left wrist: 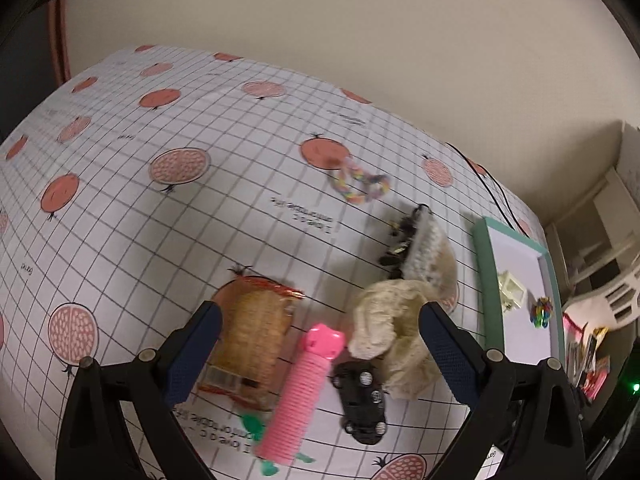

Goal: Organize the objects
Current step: 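Move both open grippers back toward the pink roller and black car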

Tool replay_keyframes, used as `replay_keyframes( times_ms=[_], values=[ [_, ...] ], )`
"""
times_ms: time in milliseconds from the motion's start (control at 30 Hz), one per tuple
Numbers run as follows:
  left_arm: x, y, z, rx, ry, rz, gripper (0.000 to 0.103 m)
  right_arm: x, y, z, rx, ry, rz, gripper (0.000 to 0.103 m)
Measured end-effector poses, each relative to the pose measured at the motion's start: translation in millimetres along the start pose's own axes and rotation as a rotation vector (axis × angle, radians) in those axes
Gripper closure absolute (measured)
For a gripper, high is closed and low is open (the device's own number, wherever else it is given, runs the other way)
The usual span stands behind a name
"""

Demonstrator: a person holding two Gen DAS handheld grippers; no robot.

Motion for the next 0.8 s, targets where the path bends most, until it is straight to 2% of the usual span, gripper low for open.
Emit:
replay_keyframes(
  times_ms=[333, 800],
  values=[
    [35, 1, -5, 0.041, -0.081, 0.005, 0.004, 52, 10, -10, 0.035, -0.081, 0.038, 0.000],
    [52, 27, -13, 0.183, -0.123, 0.041, 0.004, 98, 31, -16, 0.107, -0.150, 0.113, 0.000]
  ],
)
Point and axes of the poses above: each gripper's, at about its wrist camera, not at the fingertips, and z roughly against the way its jaws point, x to its left, y to its underside, the point moved 8 cm from there along -z, roughly the way its jaws point, and after that the axes turned 9 degrees about -x, right-handed, at the moved point
